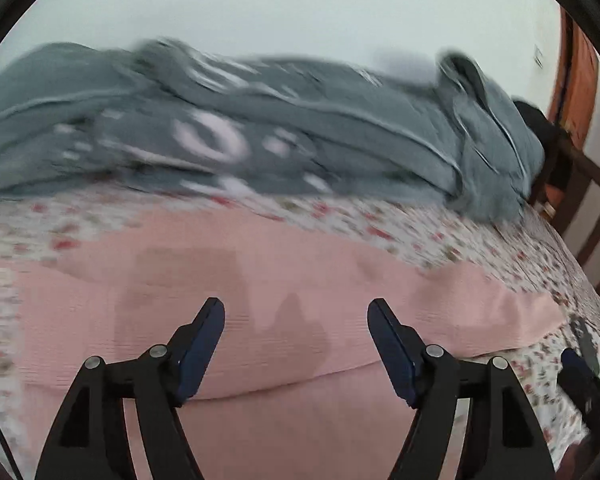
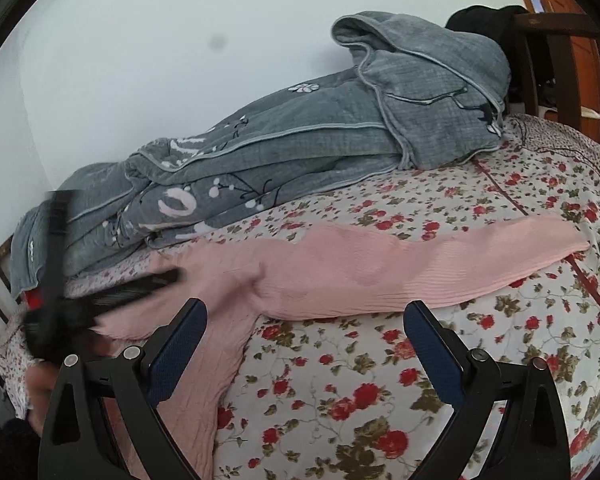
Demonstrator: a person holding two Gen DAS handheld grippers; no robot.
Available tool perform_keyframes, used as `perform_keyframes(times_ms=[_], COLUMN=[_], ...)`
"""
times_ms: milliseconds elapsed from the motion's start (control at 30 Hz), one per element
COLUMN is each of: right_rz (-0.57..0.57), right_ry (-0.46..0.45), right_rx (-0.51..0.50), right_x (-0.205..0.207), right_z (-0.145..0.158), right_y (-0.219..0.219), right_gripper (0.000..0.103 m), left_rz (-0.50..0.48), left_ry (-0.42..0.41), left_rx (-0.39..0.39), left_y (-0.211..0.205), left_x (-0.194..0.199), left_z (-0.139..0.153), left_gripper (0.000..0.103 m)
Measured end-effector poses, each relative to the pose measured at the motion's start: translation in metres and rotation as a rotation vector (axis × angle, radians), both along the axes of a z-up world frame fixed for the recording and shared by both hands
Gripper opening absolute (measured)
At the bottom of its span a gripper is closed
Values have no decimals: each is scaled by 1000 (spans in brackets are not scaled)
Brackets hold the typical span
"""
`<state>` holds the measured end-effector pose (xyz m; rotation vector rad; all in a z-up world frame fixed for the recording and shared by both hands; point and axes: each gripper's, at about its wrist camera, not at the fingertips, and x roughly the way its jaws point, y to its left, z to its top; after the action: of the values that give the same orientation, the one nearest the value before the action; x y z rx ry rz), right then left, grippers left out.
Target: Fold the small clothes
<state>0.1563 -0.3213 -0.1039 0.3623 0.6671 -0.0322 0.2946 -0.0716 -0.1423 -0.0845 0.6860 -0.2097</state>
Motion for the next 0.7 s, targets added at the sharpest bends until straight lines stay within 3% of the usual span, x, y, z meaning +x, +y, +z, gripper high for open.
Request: perform_keyframes(times_ms=[133,200,333,433,500,600,700], right_rz=[45,71,100,123,134,86,92], right_ry=[28,45,62,93,125,222,295], right_rx=[-10,-10,-20,10,-29,-83,-25], right_x=[7,13,35,62,83,110,125], right_z=[-2,-4,-3,-6,-14,-43,-65], right_y=[20,33,59,73,82,86,83], right_gripper=[67,58,58,58,58,58,54], left_rz=[161,219,302,279,241,225,224], left_ry=[-36,-34,8,29,45,69,96], left_rx=[75,84,62,-12,-70,-99,-115], left_y=[80,119,175,199,206,211,217], left_x=[-29,-40,-35,-24,-20,-16,-8], left_z=[-5,-16,-38,-41,-46,-53,-58], left_gripper=[73,73,73,73,73,73,73])
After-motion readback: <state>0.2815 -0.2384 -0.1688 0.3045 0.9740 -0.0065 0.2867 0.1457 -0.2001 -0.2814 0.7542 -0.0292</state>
